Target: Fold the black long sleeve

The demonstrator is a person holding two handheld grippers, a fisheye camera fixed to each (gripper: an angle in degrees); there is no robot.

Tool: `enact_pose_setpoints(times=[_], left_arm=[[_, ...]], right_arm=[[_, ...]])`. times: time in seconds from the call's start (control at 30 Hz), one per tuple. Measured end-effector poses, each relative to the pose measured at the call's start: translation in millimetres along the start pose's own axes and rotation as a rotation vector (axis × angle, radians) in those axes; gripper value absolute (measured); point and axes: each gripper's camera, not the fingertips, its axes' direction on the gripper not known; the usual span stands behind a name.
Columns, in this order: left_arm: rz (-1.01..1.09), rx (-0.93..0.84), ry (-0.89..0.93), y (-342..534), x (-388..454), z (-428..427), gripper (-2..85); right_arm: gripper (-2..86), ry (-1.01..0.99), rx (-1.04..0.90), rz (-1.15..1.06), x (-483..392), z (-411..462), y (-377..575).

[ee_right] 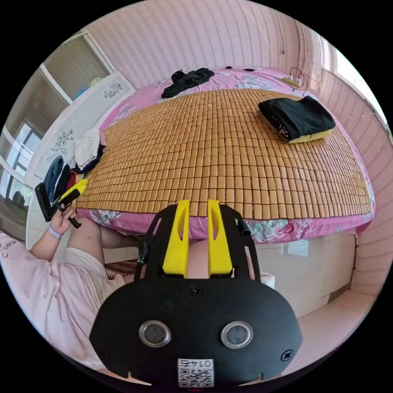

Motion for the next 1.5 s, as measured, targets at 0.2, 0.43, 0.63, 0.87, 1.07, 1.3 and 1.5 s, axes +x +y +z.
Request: enact_pose_setpoints(times=[0.2,0.43,0.63,0.87,1.07,1.3,1.5], left_arm=[[0.315,-0.177,0.011,-60.4,91.0,94.3,10.7],[0.553,-0.203,0.065,-162.2,178.8,228.1,10.9],[0.625,-0.277,0.070,-230.5,230.6,361.0,11.9],[0.571,-0.354,0.110,-266.4,268.0,468.5,11.0],[0.431,-0.303,0.201,-275.7,270.4,455.7,6.7],[0.352,-0.118,0.184,-247.9,228.7,304.9,-0.3],[0.178,0.032,0.080,-225.4,149.7,152.9,-0.9]], right_arm=[[9.4,0.108,0.146,0.058,75.9,-19.3,15.4],[13.6,0.216,0.220,0.048,147.1,-9.9,-49.5],[12.6,0.238,0.159,0.079,221.9,24.0,-110.6],[2.2,-0.003,0.116,0.191,290.3,41.2,-115.3],[0.3,-0.154,0.273,0.058,278.8,-14.6,-84.5],[0.1,-0.384,0.337,-0.197,185.3,-59.1,-67.3],[0.0,-0.585,0.383,-0.266,107.5,-78.9,-92.2]])
